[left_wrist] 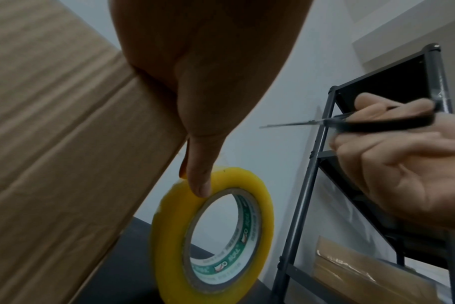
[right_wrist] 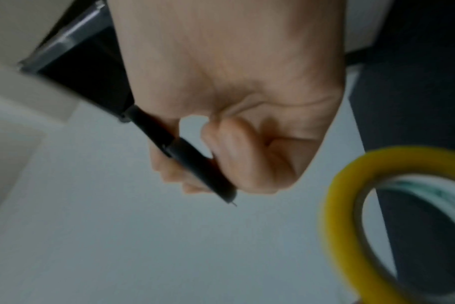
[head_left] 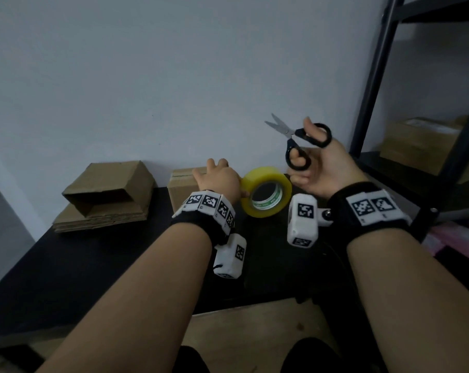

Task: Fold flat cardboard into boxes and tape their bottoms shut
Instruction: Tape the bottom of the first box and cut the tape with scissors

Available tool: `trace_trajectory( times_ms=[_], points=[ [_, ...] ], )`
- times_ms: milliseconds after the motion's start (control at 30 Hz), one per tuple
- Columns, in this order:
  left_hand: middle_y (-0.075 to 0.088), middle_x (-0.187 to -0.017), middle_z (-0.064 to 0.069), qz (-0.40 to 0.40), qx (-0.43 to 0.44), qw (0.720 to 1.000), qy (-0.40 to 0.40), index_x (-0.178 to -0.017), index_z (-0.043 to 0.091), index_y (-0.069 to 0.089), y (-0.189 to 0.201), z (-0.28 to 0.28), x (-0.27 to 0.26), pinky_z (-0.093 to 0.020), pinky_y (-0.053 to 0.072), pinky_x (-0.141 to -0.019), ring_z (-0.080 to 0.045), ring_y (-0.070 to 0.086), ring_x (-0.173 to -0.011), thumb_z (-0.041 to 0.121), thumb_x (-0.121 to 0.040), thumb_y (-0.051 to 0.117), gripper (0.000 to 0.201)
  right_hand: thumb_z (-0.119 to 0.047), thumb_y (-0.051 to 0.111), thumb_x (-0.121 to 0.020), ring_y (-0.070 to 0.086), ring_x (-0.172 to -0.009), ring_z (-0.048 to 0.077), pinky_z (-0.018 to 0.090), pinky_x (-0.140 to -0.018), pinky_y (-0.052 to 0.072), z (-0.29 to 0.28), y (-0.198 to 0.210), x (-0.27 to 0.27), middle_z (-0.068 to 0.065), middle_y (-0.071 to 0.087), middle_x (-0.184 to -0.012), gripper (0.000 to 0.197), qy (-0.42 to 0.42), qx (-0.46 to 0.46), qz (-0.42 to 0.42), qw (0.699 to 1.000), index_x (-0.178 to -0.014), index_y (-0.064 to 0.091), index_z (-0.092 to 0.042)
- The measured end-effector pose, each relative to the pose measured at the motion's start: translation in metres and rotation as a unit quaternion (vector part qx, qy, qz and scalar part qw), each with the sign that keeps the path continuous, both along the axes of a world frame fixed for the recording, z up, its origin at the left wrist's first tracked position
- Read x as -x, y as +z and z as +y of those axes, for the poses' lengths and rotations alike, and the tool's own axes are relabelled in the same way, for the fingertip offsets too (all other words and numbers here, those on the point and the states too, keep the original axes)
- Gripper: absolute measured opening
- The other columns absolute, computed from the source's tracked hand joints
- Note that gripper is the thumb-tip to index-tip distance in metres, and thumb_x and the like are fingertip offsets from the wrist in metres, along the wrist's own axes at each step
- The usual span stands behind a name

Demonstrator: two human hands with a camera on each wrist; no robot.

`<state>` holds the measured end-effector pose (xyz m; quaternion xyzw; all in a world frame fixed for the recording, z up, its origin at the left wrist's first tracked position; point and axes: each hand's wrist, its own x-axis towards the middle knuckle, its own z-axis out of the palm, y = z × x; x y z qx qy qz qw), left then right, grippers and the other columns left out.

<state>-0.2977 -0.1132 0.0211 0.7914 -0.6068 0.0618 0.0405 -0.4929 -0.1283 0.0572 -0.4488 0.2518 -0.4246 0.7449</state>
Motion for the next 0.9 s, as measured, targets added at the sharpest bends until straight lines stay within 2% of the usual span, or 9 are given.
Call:
trace_trajectory(
  times_ms=[100,200,367,433,500,567,667,800,900],
  points=[
    [0.035,-0.144,0.002,0.000,0.006,1.000,0.000,-0.122,0.033,0.062,0.000,0.000,0.001,-0.059,0.023,-0.106,-0.028,0.021,-0.136,0.062,-0.081,0.060,0.050,-0.059,0.058,-0.086,0.033,-0.045,0.014,0.021,-0.042,0.026,-0.006,-0.006,-0.005,0.004,0.048,-0.058,0.050,-0.050,0.024,0.103,0.993,-0.069,0.052,-0.013],
    [0.035,-0.143,0.001,-0.004,0.008,1.000,0.000,-0.122,0.034,0.062,-0.001,0.001,0.001,-0.059,0.023,-0.106,-0.028,0.021,-0.136,0.063,-0.081,0.059,0.050,-0.062,0.059,-0.085,0.040,-0.048,0.017,0.023,-0.045,0.033,-0.016,-0.028,-0.008,0.005,0.053,-0.057,0.052,-0.110,0.030,0.251,0.961,-0.067,0.055,-0.013],
    [0.038,-0.141,0.001,-0.003,0.020,1.000,-0.001,-0.119,0.035,0.064,-0.003,0.000,0.001,-0.060,0.024,-0.105,-0.029,0.023,-0.134,0.063,-0.081,0.059,0.047,-0.059,0.051,-0.091,0.049,-0.053,0.022,0.024,-0.050,0.036,-0.023,-0.045,-0.001,0.011,0.059,-0.066,0.055,-0.146,0.065,0.517,0.841,-0.074,0.060,-0.007],
    [0.038,-0.141,0.001,-0.005,0.021,1.000,-0.002,-0.119,0.035,0.064,-0.004,0.000,0.001,-0.061,0.024,-0.105,-0.029,0.023,-0.134,0.063,-0.081,0.059,0.047,-0.054,0.050,-0.094,0.047,-0.051,0.020,0.025,-0.049,0.036,-0.025,-0.048,0.003,0.009,0.055,-0.064,0.053,-0.139,0.090,0.605,0.779,-0.071,0.056,-0.006],
    [0.037,-0.141,0.001,-0.008,0.021,1.000,-0.004,-0.119,0.035,0.064,-0.004,0.000,0.001,-0.060,0.024,-0.105,-0.029,0.023,-0.135,0.063,-0.081,0.058,0.047,-0.053,0.048,-0.095,0.046,-0.057,0.020,0.029,-0.055,0.037,-0.027,-0.051,0.004,0.008,0.050,-0.067,0.053,-0.114,0.119,0.681,0.713,-0.067,0.048,-0.009],
    [0.037,-0.141,0.000,-0.008,0.020,1.000,-0.006,-0.119,0.035,0.064,-0.004,0.000,0.001,-0.060,0.024,-0.105,-0.029,0.022,-0.135,0.063,-0.082,0.058,0.047,-0.053,0.048,-0.096,0.049,-0.066,0.022,0.030,-0.067,0.039,-0.030,-0.054,0.004,0.011,0.054,-0.078,0.052,-0.088,0.137,0.729,0.665,-0.071,0.049,-0.008],
    [0.037,-0.141,0.000,-0.008,0.022,1.000,-0.008,-0.118,0.035,0.064,-0.004,0.000,0.000,-0.061,0.024,-0.105,-0.030,0.023,-0.135,0.063,-0.082,0.058,0.046,-0.054,0.052,-0.093,0.054,-0.089,0.024,0.030,-0.077,0.041,-0.031,-0.058,0.003,0.016,0.063,-0.107,0.058,-0.054,0.122,0.775,0.617,-0.112,0.061,0.000],
    [0.038,-0.141,0.000,-0.006,0.025,1.000,-0.007,-0.117,0.034,0.065,-0.005,0.000,0.000,-0.061,0.022,-0.105,-0.030,0.022,-0.135,0.063,-0.082,0.058,0.046,-0.052,0.048,-0.096,0.052,-0.123,0.028,0.034,-0.097,0.041,-0.026,-0.057,-0.004,0.016,0.055,-0.134,0.066,-0.016,0.100,0.806,0.583,-0.135,0.048,0.001],
    [0.039,-0.140,0.000,-0.006,0.026,1.000,-0.004,-0.117,0.034,0.065,-0.005,0.000,0.001,-0.061,0.023,-0.105,-0.029,0.023,-0.135,0.063,-0.082,0.058,0.046,-0.052,0.048,-0.096,0.047,-0.131,0.029,0.033,-0.099,0.039,-0.031,-0.058,-0.008,0.015,0.051,-0.140,0.067,0.000,0.105,0.816,0.568,-0.138,0.046,0.000]
  ],
)
